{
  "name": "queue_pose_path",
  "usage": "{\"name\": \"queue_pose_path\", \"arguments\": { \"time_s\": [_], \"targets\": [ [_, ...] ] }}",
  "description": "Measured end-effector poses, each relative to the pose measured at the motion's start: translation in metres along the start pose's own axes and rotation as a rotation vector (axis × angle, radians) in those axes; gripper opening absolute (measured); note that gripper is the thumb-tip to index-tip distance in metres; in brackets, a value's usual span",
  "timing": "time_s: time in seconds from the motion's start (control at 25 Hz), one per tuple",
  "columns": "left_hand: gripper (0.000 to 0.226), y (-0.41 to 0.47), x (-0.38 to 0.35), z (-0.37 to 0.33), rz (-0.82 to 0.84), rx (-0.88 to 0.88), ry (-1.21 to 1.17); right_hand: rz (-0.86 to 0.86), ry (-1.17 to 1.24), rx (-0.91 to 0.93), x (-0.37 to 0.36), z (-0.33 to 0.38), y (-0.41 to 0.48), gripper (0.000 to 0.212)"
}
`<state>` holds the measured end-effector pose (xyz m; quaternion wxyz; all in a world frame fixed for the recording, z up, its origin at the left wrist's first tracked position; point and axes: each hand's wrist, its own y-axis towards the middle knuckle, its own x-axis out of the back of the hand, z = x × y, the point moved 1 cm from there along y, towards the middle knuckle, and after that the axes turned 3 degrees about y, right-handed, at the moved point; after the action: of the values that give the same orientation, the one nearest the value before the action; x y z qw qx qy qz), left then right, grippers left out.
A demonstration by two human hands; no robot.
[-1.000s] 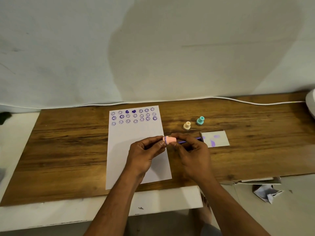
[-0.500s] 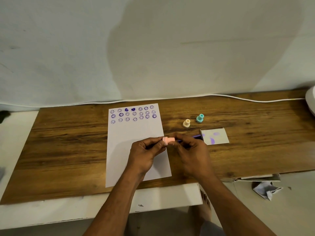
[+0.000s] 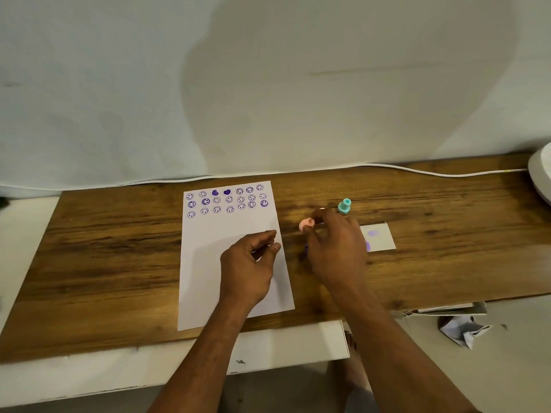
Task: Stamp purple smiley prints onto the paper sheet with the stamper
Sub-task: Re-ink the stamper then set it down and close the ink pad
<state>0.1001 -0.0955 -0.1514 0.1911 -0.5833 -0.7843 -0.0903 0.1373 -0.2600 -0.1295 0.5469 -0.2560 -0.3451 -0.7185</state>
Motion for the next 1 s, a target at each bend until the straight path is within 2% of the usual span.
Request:
{"name": "queue_pose_path", "arguments": {
  "time_s": [0.24, 0.32, 0.4, 0.52, 0.64, 0.72, 1.0],
  "targets": [
    [0.035, -0.003, 0.0, 0.0, 0.001, -0.004, 0.044, 0.12, -0.143, 0.043, -0.017, -0.004, 0.004, 0.026],
    [0.037, -0.003, 0.0, 0.0, 0.002, 0.002, 0.037, 0.078, -0.058, 0.002, -0.009, -0.005, 0.007, 0.033],
    [0.037, -0.002, 0.0, -0.001, -0.012, 0.003, 0.038, -0.033, 0.036, -0.068, 0.01, -0.016, 0.012, 0.039],
    [0.034, -0.002, 0.002, -0.003, -0.045, -0.006, 0.058, -0.081, -0.099, -0.2, 0.038, -0.048, 0.022, 0.06],
    [0.033, -0.002, 0.002, -0.005, -0.059, -0.024, 0.071, 0.051, -0.248, -0.414, 0.047, -0.07, 0.025, 0.096],
    [0.032, -0.003, 0.002, -0.006, -0.059, -0.029, 0.079, 0.12, -0.257, -0.47, 0.044, -0.076, 0.024, 0.11],
    [0.031, -0.003, 0.005, -0.008, -0.089, -0.037, 0.099, 0.073, -0.282, -0.458, 0.03, -0.077, 0.03, 0.114]
  ]
}}
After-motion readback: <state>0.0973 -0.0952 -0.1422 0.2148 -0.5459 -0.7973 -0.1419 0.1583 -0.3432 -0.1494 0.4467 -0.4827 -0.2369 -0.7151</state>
